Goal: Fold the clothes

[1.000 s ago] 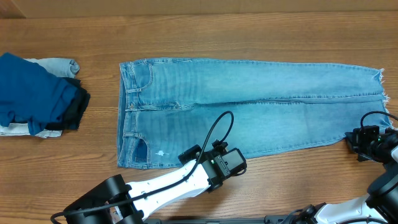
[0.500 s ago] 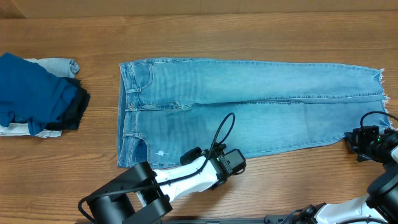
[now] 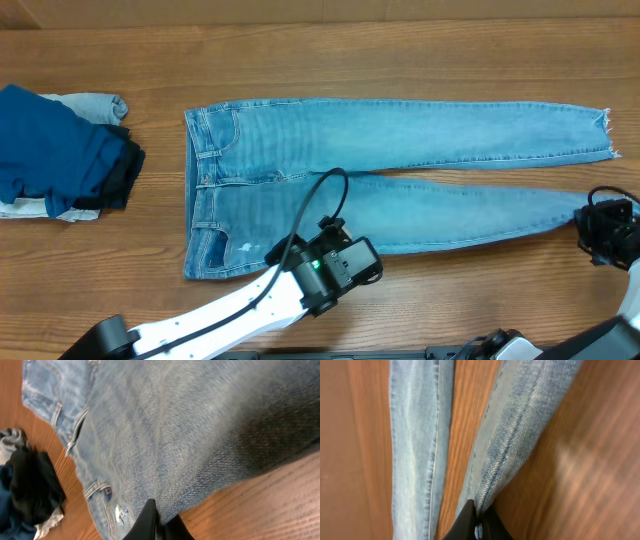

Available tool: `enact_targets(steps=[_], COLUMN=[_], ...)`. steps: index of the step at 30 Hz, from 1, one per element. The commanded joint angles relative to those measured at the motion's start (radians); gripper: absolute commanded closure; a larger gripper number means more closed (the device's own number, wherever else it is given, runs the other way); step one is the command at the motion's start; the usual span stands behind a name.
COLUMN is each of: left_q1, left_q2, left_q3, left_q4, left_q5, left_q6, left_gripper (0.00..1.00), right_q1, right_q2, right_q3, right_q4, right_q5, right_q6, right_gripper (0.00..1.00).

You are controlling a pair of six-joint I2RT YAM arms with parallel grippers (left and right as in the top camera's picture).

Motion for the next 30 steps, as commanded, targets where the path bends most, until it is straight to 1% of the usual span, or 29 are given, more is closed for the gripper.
enact_targets(steps=[1, 3, 5, 6, 9, 10, 12, 13, 14, 15, 16, 18, 19, 21, 23, 25, 26, 27, 30], left_q1=[-0.028, -0.04, -0.036, -0.027, 0.044, 0.084, 0.195, 0.249, 0.286, 0.323, 0.348, 0.403, 0.441, 0.509, 0.575, 0.616, 0.625, 0.636, 0.647], left_q2=[-0.091, -0.116, -0.121, -0.121, -0.12, -0.12, -0.114, -0.114, -0.114, -0.114, -0.114, -0.111, -0.111, -0.084, -0.007, 0.072, 0.102, 0.156, 0.226], left_q3=[0.048, 0.095, 0.173, 0.209, 0.254, 0.256, 0.256, 0.256, 0.256, 0.256, 0.257, 0.257, 0.257, 0.257, 0.257, 0.257, 0.257, 0.257, 0.258], left_q4=[-0.093, -0.158, -0.221, -0.228, -0.196, -0.172, -0.099, -0.063, -0.022, 0.034, 0.069, 0.136, 0.164, 0.229, 0.315, 0.375, 0.398, 0.442, 0.518], left_q5=[-0.022, -0.032, -0.096, -0.124, -0.126, -0.122, -0.061, -0.058, -0.051, -0.029, -0.012, 0.068, 0.136, 0.177, 0.209, 0.233, 0.232, 0.231, 0.217], left_q6=[-0.08, -0.081, -0.079, -0.062, 0.023, 0.064, 0.175, 0.194, 0.224, 0.293, 0.331, 0.414, 0.457, 0.523, 0.576, 0.602, 0.602, 0.602, 0.602], left_gripper=[0.96, 0.96, 0.96, 0.96, 0.96, 0.96, 0.96, 0.96, 0.96, 0.96, 0.96, 0.96, 0.96, 0.96, 0.96, 0.96, 0.96, 0.96, 0.96], right_q1=[-0.001, -0.001, -0.001, -0.001, 0.001, 0.011, 0.045, 0.084, 0.11, 0.138, 0.159, 0.196, 0.212, 0.221, 0.241, 0.266, 0.276, 0.305, 0.358], right_q2=[-0.102, -0.145, -0.157, -0.156, -0.156, -0.155, -0.142, -0.124, -0.109, -0.087, -0.061, 0.022, 0.08, 0.176, 0.267, 0.309, 0.319, 0.332, 0.35], right_q3=[0.0, 0.002, 0.023, 0.039, 0.077, 0.093, 0.124, 0.15, 0.167, 0.187, 0.208, 0.262, 0.289, 0.333, 0.34, 0.34, 0.34, 0.34, 0.34], right_q4=[-0.018, -0.018, -0.026, -0.034, -0.045, -0.047, -0.046, -0.045, -0.042, -0.033, -0.027, -0.013, 0.012, 0.025, 0.122, 0.201, 0.232, 0.299, 0.395], right_q5=[0.09, 0.092, 0.092, 0.091, 0.092, 0.092, 0.105, 0.137, 0.153, 0.16, 0.168, 0.186, 0.211, 0.198, 0.175, 0.172, 0.169, 0.169, 0.17], right_q6=[0.019, 0.018, 0.018, 0.018, 0.014, 0.014, 0.014, 0.014, 0.015, 0.016, 0.019, 0.019, 0.019, 0.019, 0.019, 0.019, 0.018, 0.015, 0.019], right_gripper=[0.96, 0.96, 0.96, 0.96, 0.96, 0.96, 0.96, 0.96, 0.96, 0.96, 0.96, 0.96, 0.96, 0.96, 0.96, 0.96, 0.96, 0.96, 0.94])
